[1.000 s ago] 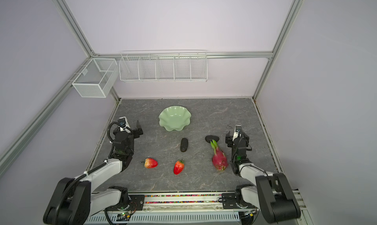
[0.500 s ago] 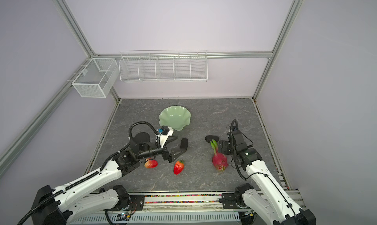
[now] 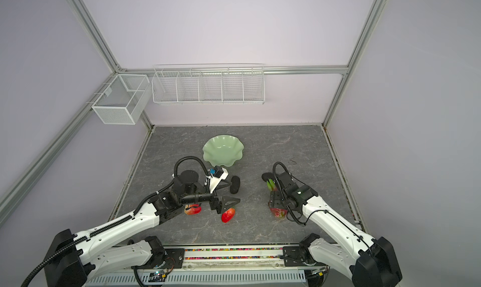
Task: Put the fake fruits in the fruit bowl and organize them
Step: 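Reach the right gripper to the pink dragon fruit and grasp it, then carry the dragon fruit with the right gripper into the green bowl and release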
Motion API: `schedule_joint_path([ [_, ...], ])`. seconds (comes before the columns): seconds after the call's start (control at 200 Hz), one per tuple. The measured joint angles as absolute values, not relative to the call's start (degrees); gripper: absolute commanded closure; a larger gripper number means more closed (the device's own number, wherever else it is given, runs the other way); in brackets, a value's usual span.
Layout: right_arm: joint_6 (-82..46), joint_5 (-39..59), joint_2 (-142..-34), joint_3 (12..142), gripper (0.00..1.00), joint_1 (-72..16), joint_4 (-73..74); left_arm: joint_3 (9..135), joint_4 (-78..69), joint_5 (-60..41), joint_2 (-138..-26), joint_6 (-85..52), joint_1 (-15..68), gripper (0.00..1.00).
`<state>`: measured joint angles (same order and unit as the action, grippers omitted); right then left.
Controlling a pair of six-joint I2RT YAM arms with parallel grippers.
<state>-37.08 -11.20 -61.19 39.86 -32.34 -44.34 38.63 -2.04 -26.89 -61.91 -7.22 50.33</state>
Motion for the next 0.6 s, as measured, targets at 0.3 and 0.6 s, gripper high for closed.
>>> schedule_joint_path([
  [0.3,-37.01,-9.15,-67.42,39.27,0.05,-32.56,-41.19,38.52,-3.14,-26.59,-62.76,-7.16,50.33,0.01],
  [0.6,-36.16,-8.23,-68.82,41.3,0.29,-33.3,-44.88,38.24,-3.18,-24.67,-62.98,-7.01,50.33,0.01],
])
